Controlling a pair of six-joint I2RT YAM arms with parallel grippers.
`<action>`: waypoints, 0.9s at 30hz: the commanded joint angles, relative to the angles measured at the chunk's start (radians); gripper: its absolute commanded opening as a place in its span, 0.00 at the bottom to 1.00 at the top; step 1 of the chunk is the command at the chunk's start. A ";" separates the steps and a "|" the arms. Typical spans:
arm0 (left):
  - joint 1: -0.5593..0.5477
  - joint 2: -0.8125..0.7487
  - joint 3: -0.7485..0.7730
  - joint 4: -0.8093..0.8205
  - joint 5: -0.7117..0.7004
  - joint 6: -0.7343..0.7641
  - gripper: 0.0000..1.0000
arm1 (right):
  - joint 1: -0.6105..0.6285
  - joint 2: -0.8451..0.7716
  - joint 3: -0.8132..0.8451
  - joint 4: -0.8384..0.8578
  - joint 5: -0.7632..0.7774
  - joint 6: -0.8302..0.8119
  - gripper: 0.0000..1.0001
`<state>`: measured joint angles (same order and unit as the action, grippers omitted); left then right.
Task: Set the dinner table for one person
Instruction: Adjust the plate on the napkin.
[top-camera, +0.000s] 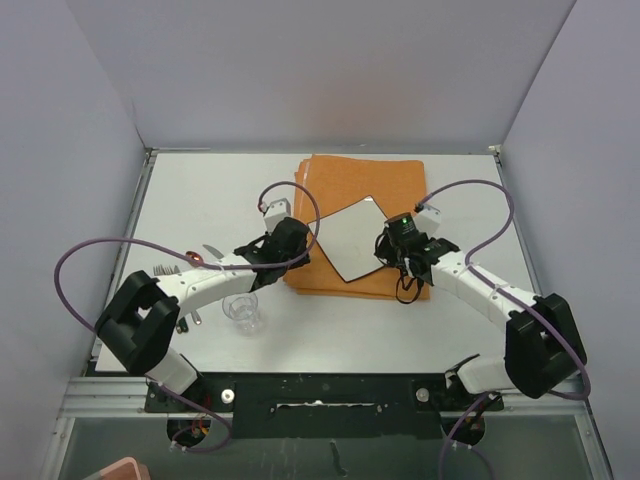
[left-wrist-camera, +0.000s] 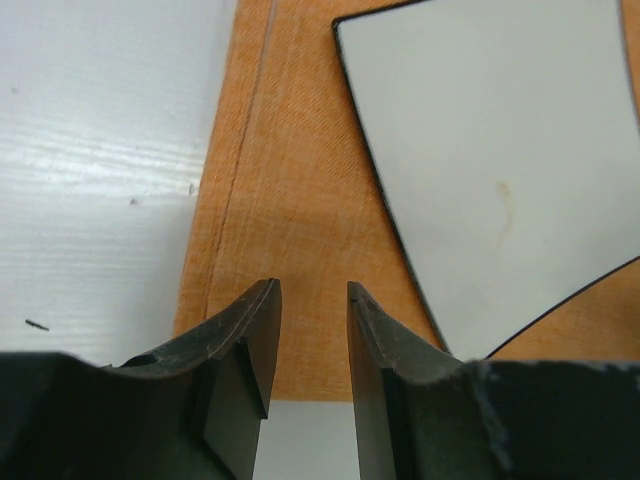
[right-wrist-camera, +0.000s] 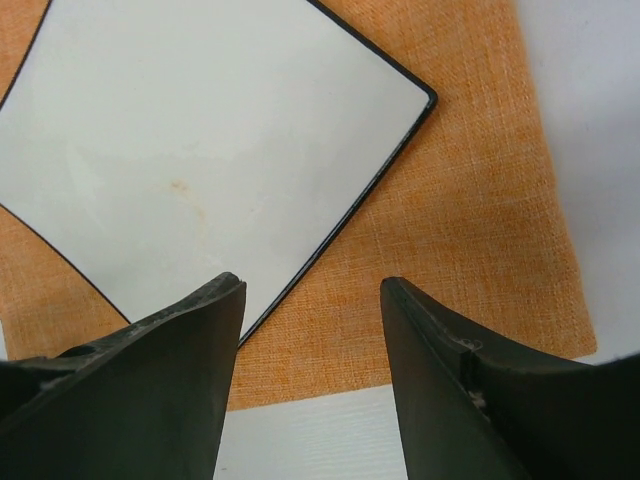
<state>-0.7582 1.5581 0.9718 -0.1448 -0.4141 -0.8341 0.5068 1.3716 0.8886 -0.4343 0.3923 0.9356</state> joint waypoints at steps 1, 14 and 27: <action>-0.003 -0.009 -0.051 -0.032 0.020 -0.097 0.31 | -0.009 0.002 -0.040 0.072 0.043 0.158 0.57; -0.011 0.065 -0.035 -0.015 0.066 -0.094 0.30 | -0.022 0.125 -0.098 0.206 0.023 0.204 0.57; 0.018 0.137 0.024 0.002 0.127 -0.054 0.29 | -0.035 0.243 -0.091 0.372 -0.007 0.209 0.55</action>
<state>-0.7555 1.6695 0.9432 -0.1795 -0.3080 -0.9081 0.4782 1.5822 0.7898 -0.1741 0.3817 1.1198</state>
